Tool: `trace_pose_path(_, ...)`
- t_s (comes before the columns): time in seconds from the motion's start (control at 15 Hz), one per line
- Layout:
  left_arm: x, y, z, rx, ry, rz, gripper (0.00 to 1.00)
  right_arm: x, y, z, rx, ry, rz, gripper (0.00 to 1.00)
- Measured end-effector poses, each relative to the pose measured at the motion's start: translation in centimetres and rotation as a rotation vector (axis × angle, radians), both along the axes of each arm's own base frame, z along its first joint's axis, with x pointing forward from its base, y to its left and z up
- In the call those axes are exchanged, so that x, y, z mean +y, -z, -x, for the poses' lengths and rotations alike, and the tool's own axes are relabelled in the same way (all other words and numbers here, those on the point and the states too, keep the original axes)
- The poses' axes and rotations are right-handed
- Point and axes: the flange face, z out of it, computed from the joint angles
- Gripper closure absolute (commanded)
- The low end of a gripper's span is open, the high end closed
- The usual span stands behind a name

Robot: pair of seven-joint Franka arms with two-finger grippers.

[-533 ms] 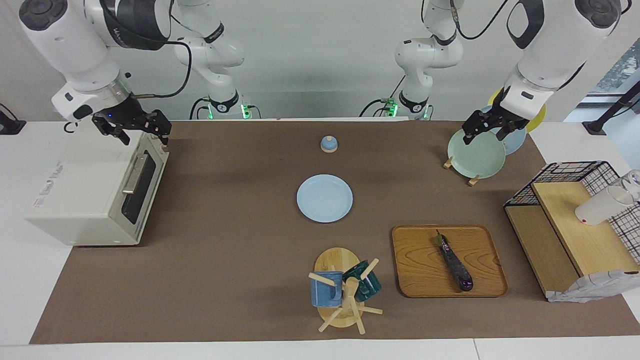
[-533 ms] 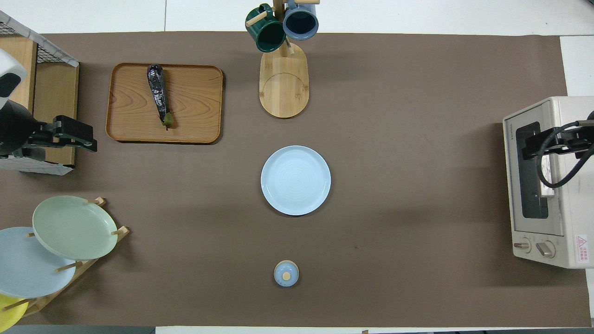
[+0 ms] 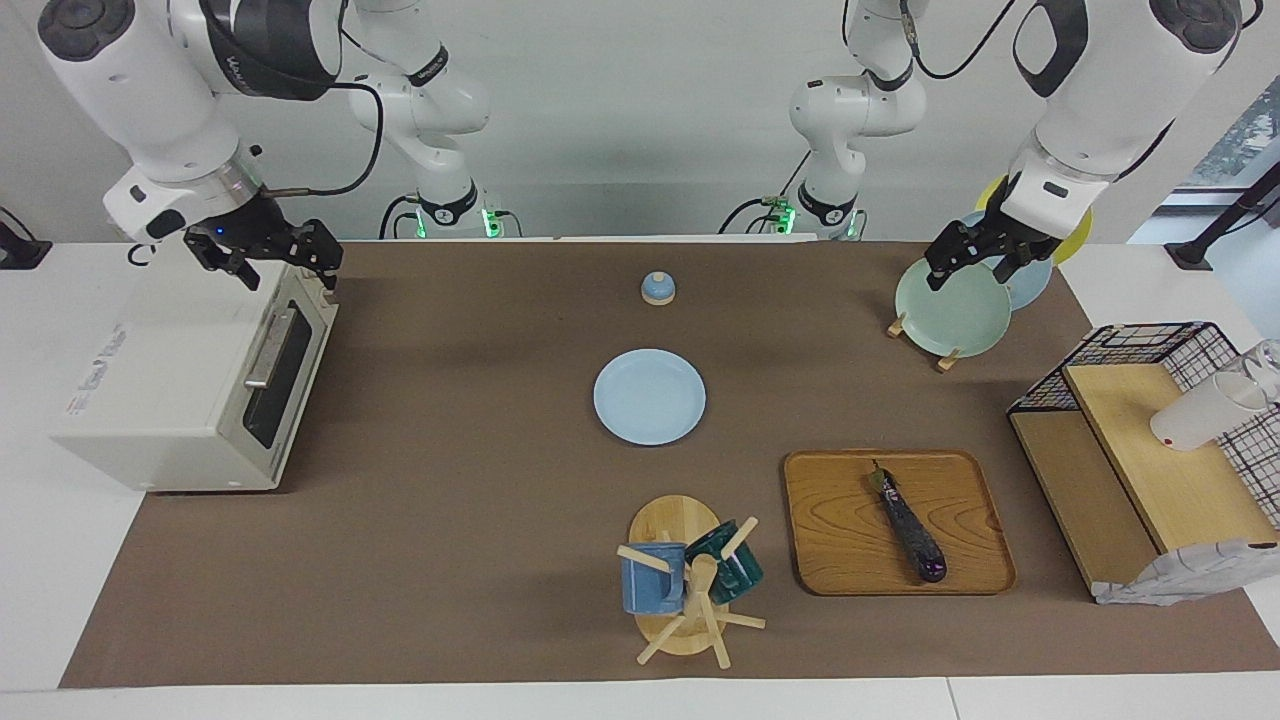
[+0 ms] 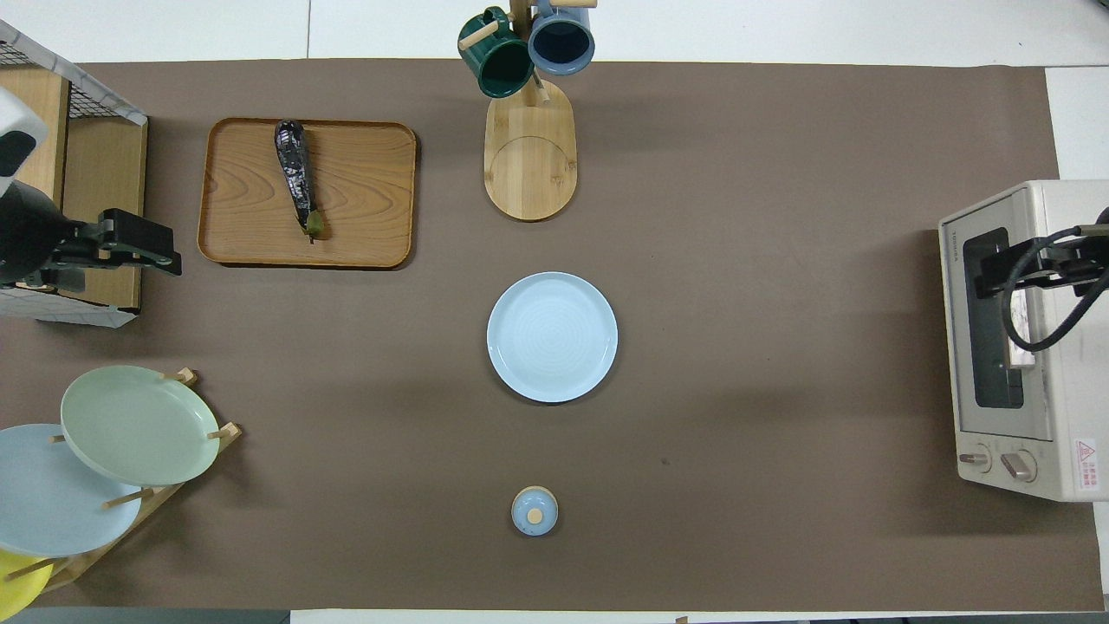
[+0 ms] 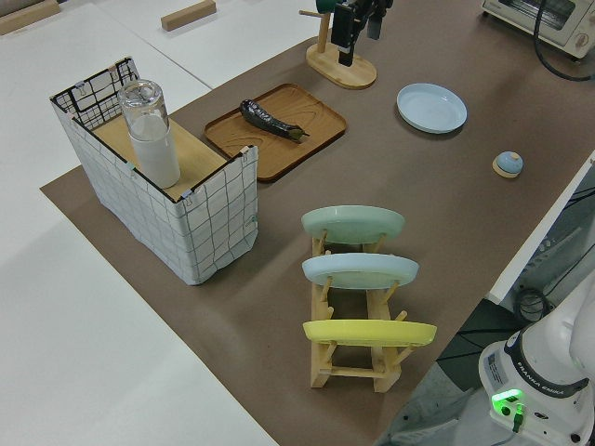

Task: Put eggplant into oven
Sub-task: 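Reach the left gripper toward the eggplant on the wooden tray, then grasp the eggplant with the left gripper and lift it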

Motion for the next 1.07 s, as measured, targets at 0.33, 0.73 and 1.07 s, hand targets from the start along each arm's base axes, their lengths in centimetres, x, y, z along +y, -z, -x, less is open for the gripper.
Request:
trace_pose_path(0.33,0.0,-0.5,-0.9,-0.069,-0.005,0.008,0.00,0.0,0.0,0.0,0.000,0.000,0.000,0.00)
trace_pose_path(0.73,-0.1,4.2,-6.0,-0.095,-0.016,0.018,0.00,0.0,0.0,0.0,0.000,0.000,0.000,0.00)
trace_pose_path(1.07,-0.4,12.3,-12.8,-0.152,-0.029,0.034,0.00,0.0,0.0,0.0,0.000,0.000,0.000,0.00)
